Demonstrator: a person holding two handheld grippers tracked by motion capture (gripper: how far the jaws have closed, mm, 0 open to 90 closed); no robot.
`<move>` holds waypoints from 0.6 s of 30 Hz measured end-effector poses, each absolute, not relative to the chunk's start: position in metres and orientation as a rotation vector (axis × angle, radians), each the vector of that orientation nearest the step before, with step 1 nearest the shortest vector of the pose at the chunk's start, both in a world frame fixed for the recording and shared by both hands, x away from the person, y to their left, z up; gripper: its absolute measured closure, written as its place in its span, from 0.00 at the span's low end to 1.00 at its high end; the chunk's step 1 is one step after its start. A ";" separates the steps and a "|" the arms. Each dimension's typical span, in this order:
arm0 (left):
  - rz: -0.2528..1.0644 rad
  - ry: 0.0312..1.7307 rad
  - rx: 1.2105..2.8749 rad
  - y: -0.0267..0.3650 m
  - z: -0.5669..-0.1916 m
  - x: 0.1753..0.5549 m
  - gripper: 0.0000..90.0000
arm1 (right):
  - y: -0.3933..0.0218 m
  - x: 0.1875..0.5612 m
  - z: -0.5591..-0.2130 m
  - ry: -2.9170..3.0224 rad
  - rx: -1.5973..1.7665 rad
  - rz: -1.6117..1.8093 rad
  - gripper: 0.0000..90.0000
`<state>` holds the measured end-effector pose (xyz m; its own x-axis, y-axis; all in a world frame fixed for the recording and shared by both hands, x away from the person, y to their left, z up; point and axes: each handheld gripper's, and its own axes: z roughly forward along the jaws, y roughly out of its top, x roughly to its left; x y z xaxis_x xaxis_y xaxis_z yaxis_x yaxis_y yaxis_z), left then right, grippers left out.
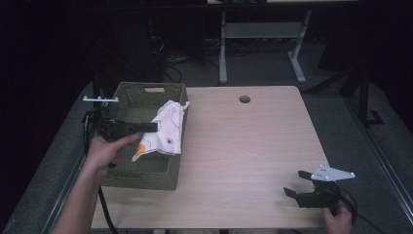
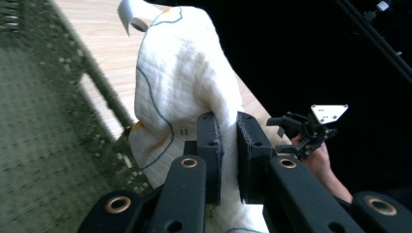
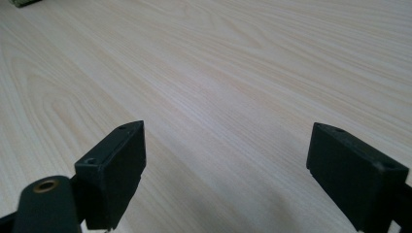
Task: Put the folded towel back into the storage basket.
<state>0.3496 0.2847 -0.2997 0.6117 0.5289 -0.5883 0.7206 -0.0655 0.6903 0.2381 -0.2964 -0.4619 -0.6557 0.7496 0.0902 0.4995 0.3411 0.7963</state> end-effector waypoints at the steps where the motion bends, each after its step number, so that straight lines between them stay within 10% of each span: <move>1: -0.212 1.031 1.731 0.287 -0.300 0.350 0.92 | -0.297 0.238 -0.462 2.313 1.123 1.216 0.15; 18: -0.156 1.124 1.762 0.328 -0.317 0.351 0.92 | -0.293 0.236 -0.462 2.334 1.102 1.209 0.15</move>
<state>0.3506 0.3284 -0.3167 0.5598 0.6122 -0.5584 0.7414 -0.0690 0.6675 0.2364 -0.2928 -0.4619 -0.6653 0.7416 0.0858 0.4978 0.3551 0.7913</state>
